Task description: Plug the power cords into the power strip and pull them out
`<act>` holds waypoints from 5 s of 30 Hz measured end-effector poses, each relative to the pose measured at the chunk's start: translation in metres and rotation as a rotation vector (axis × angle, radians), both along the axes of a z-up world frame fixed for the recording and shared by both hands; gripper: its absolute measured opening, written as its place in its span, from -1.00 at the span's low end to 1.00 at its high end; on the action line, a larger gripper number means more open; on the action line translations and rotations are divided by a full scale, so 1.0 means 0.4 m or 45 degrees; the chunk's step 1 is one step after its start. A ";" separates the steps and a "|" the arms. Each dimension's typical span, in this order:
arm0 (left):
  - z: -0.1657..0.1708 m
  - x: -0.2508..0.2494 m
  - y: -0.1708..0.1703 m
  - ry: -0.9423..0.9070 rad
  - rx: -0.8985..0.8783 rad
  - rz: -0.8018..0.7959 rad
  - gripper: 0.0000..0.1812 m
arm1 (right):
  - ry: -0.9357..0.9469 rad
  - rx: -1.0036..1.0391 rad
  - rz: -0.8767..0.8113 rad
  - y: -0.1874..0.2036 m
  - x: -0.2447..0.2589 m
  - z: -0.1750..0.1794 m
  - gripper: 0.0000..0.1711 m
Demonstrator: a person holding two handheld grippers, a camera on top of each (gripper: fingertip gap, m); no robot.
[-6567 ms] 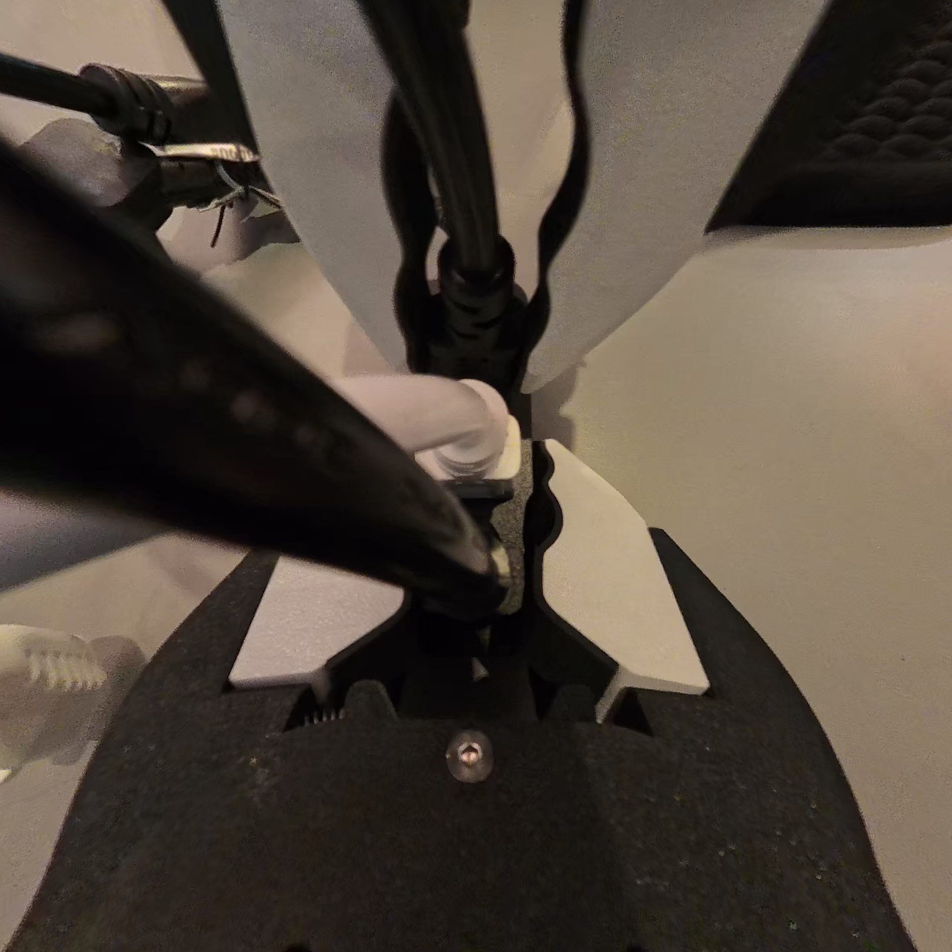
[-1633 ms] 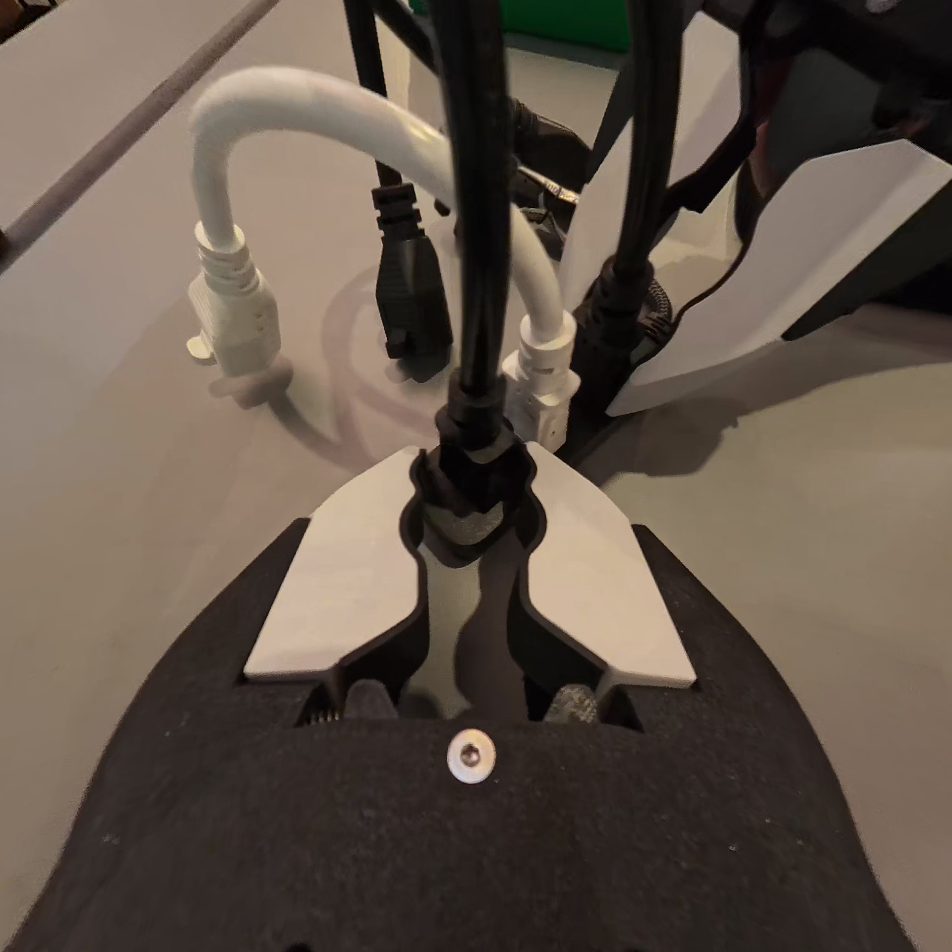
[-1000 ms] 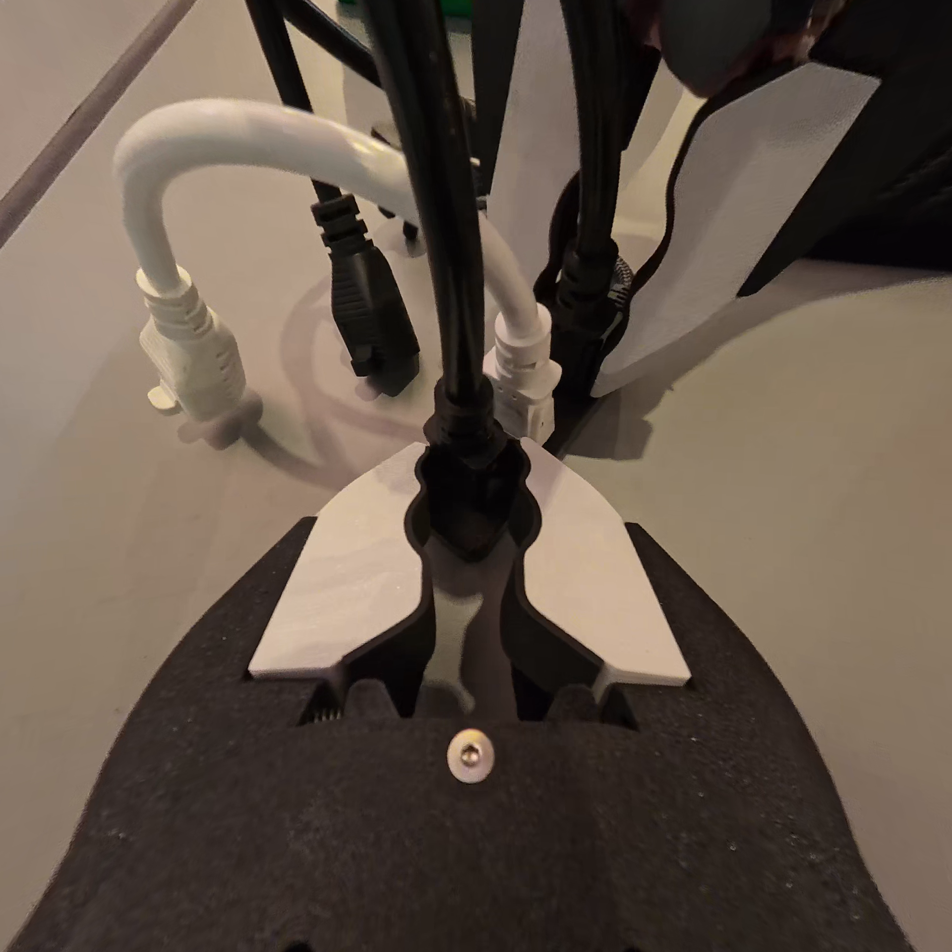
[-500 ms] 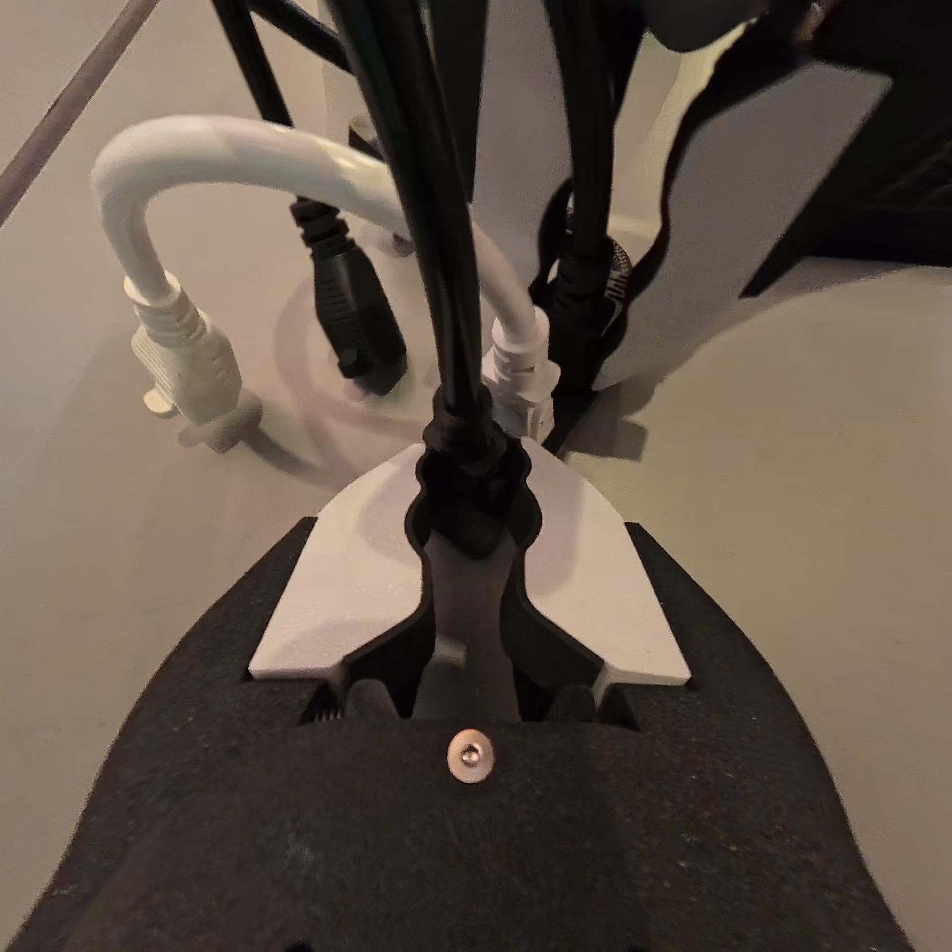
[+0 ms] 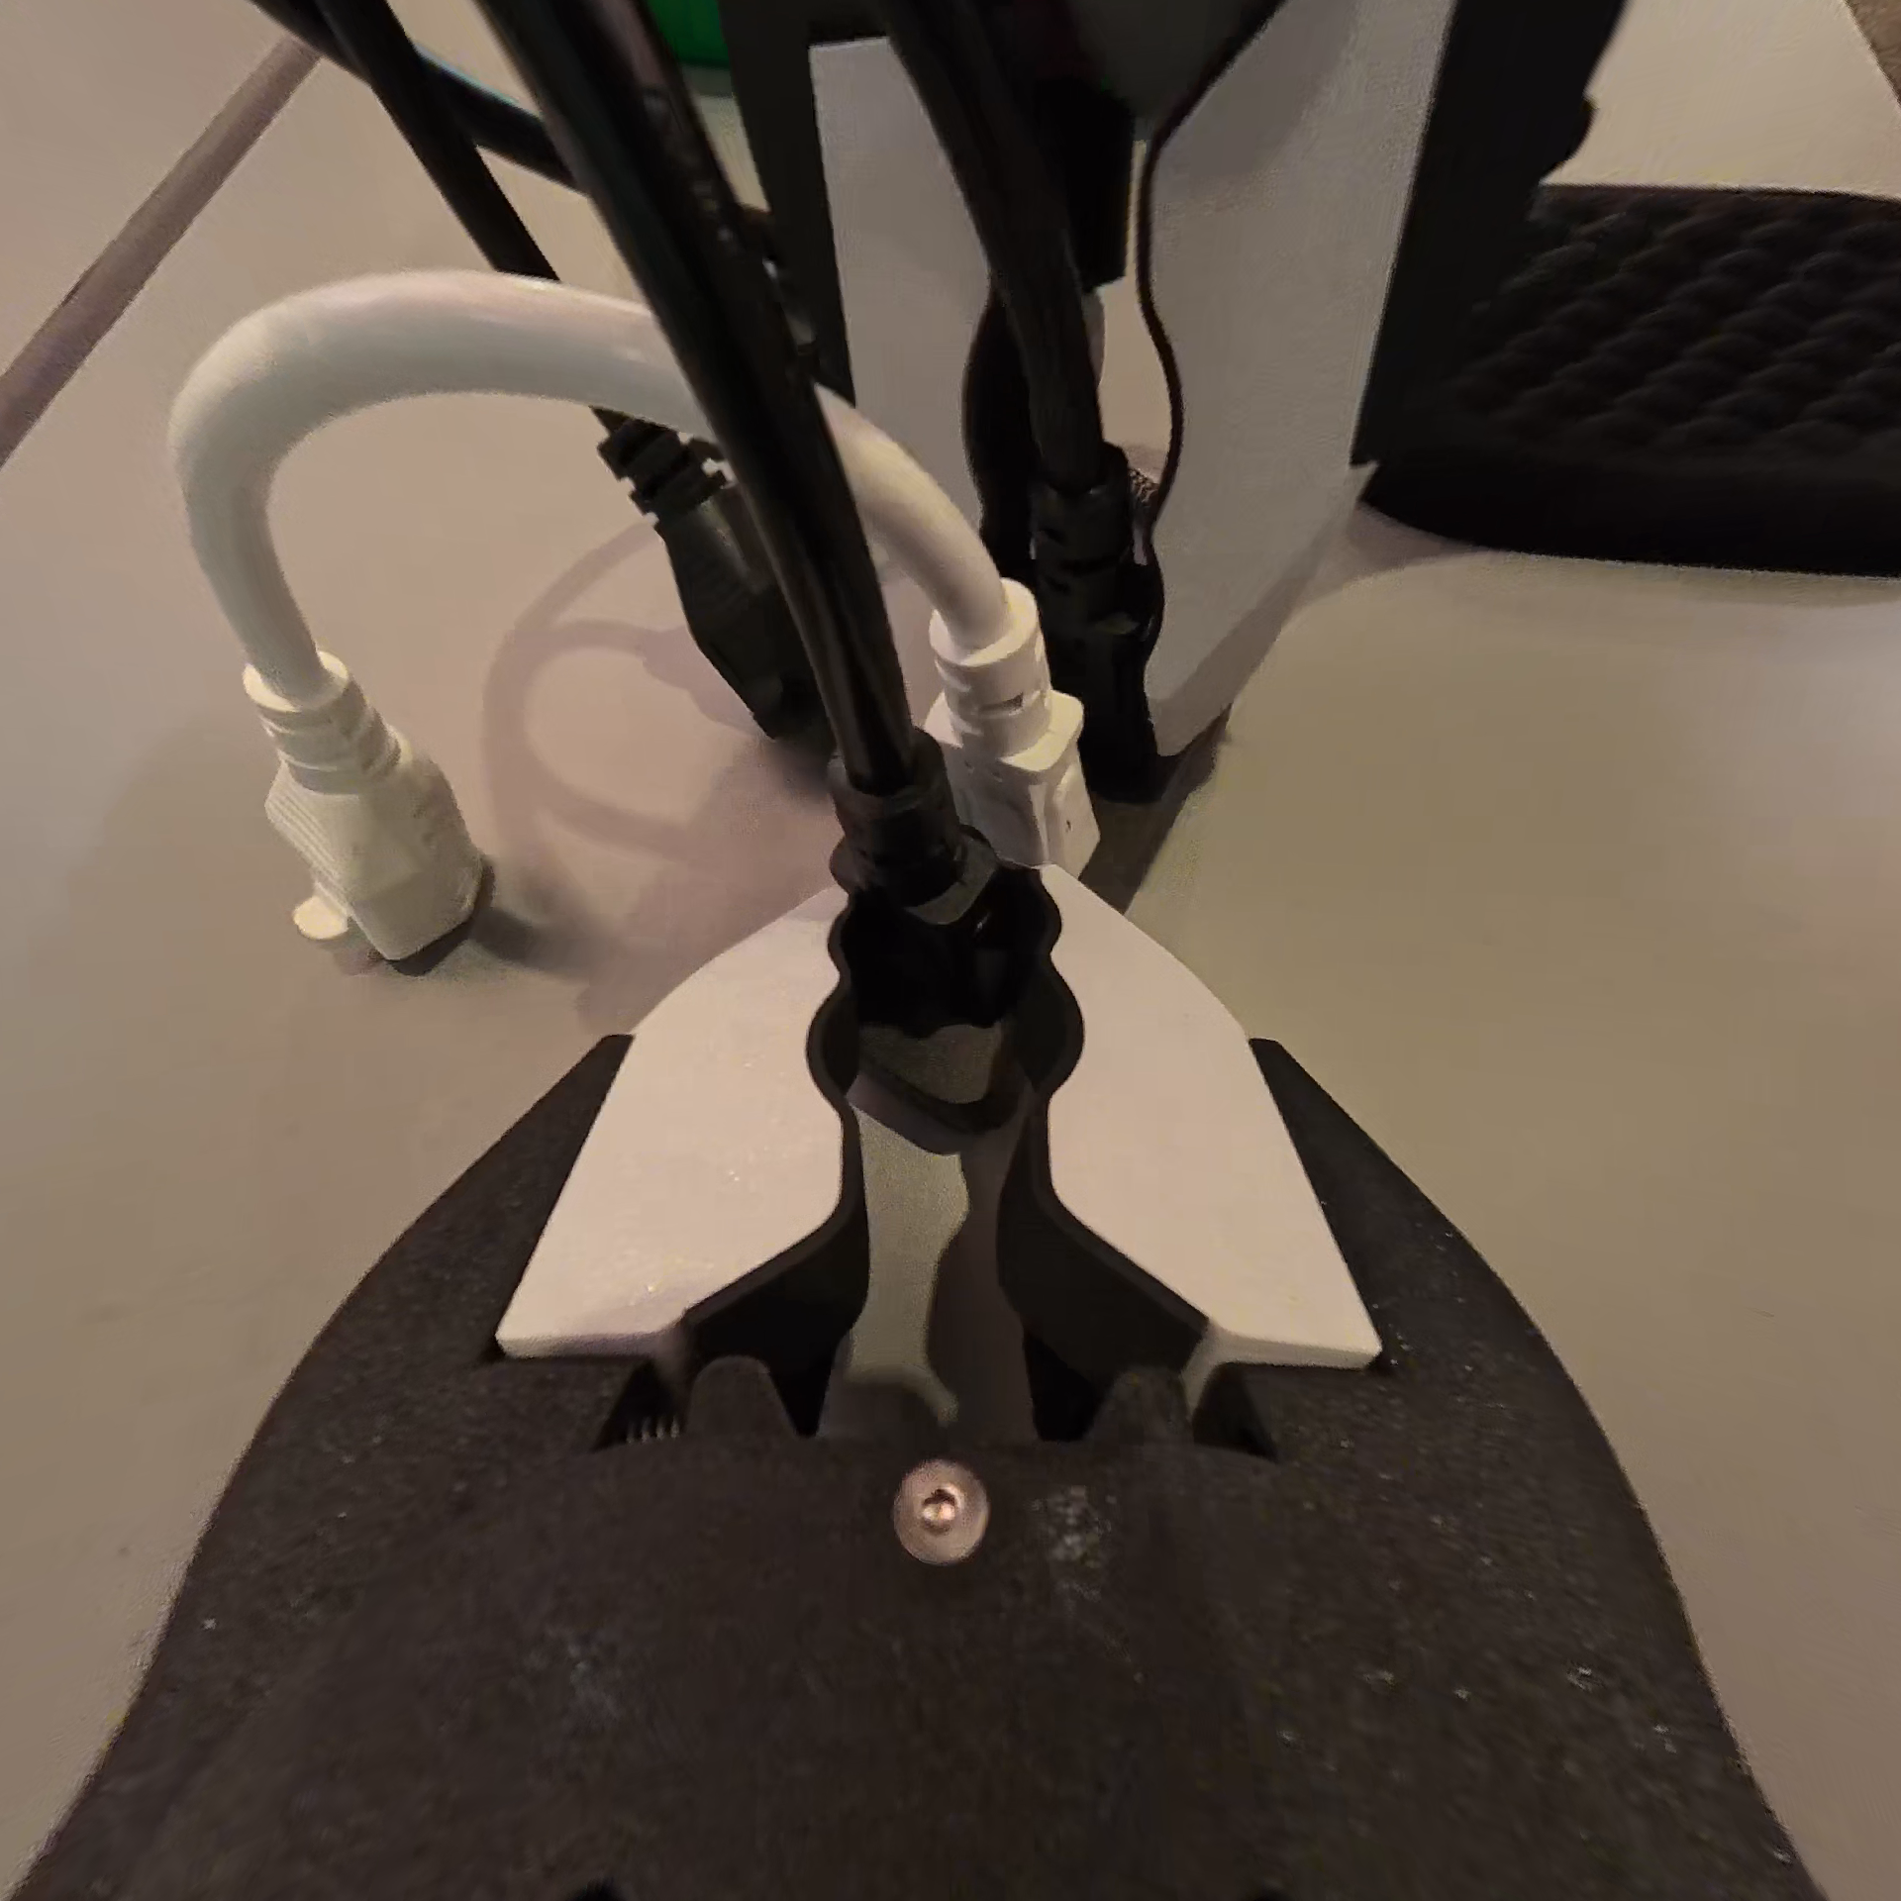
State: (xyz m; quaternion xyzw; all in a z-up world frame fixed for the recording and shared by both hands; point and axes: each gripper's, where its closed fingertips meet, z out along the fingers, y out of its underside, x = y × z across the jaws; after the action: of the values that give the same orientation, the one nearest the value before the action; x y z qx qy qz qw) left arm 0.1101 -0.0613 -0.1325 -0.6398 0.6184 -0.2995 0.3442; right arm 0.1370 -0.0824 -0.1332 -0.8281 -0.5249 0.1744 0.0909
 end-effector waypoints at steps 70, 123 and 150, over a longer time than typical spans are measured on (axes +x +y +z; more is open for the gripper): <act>0.216 0.075 -0.091 0.841 0.452 -0.650 -0.67 | 0.499 0.677 0.217 -0.042 0.079 -0.040 -0.77; 0.007 0.060 -0.065 1.354 0.181 -0.565 -0.71 | 0.420 1.138 0.369 -0.036 0.085 -0.009 -0.71; -0.008 0.052 -0.063 1.399 0.236 -0.556 -0.71 | 0.341 1.156 0.112 -0.032 0.041 0.011 -0.98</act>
State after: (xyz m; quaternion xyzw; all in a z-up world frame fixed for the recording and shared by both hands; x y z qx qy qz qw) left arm 0.1310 -0.0864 -0.1356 -0.5263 0.8466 0.0669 -0.0412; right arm 0.1535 -0.0951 -0.1288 -0.6519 -0.5663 0.0364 0.5029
